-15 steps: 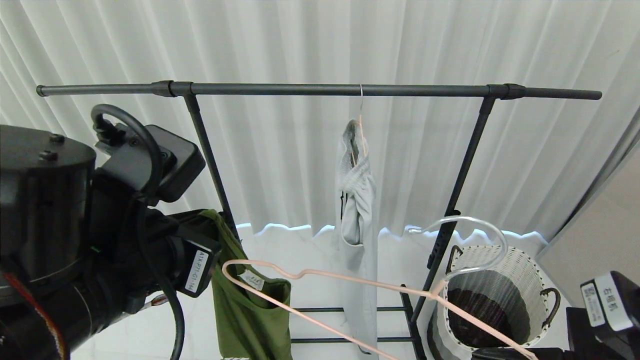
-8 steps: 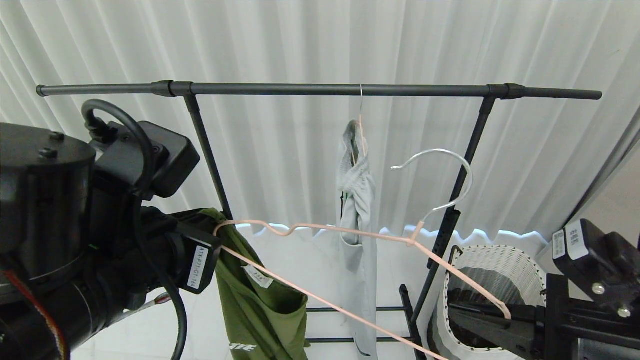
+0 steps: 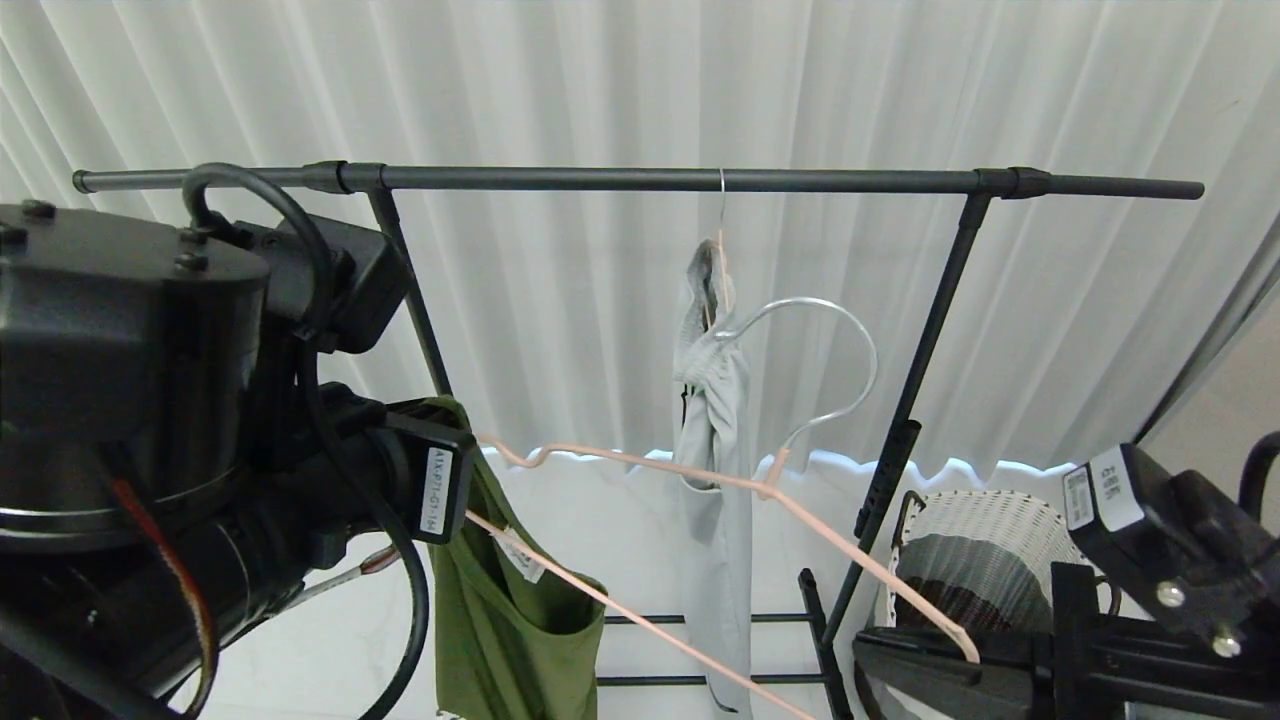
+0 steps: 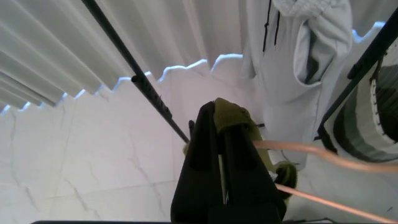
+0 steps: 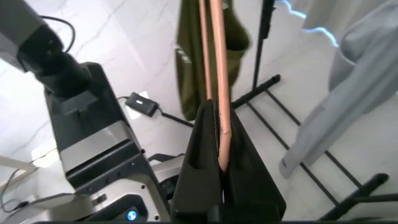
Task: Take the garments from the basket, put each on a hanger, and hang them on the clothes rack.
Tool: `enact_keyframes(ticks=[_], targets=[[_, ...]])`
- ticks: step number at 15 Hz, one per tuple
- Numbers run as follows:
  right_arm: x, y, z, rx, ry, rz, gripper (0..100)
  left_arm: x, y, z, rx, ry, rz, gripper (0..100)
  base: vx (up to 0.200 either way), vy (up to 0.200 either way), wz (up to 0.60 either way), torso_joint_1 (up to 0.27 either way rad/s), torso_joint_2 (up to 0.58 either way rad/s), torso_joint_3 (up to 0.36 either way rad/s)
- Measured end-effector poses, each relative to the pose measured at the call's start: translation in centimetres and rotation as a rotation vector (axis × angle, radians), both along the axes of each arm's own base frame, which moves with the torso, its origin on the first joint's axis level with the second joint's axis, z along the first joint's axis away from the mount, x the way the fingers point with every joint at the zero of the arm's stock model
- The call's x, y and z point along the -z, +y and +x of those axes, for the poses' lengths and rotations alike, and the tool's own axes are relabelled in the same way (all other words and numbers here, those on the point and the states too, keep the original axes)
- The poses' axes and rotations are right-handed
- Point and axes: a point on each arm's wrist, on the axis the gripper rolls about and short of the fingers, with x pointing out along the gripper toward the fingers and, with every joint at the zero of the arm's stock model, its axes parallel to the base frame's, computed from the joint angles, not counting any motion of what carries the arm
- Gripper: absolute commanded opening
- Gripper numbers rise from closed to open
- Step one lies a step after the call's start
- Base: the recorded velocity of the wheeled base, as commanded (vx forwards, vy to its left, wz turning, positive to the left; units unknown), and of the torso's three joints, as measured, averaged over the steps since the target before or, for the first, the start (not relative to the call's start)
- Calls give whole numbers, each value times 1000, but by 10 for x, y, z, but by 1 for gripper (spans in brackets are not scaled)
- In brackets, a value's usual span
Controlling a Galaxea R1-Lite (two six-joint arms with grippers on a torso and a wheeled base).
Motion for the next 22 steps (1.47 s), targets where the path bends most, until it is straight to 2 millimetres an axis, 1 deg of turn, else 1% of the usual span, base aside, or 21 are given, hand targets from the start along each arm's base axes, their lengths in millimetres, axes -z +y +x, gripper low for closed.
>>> enact_keyframes(ticks=[3,5,7,10,12,17,22], targets=[[3,12,-7,-50,18,10,0,0,-5,4,-2,4,0,0,0,0,0,0,0,0],[6,21,-7,-57,48,24,0,-1,-6,5,-5,4,-14,0,0,0,0,0,0,0],[8,28,-5,-16,83,42,0,-3,-7,6,-9,1,-30,0,0,0,0,0,0,0],[7,36,1,117,129,83,0,-4,-6,6,-11,-3,-34,0,0,0,0,0,0,0],[4,36,2,160,129,99,0,-4,-5,7,-32,-9,-31,0,0,0,0,0,0,0],[1,26,-1,192,124,88,0,-7,-3,12,-77,-39,-40,0,0,0,0,0,0,0],[-2,22,3,262,100,99,0,-5,-1,13,-110,-44,-24,0,0,0,0,0,0,0]])
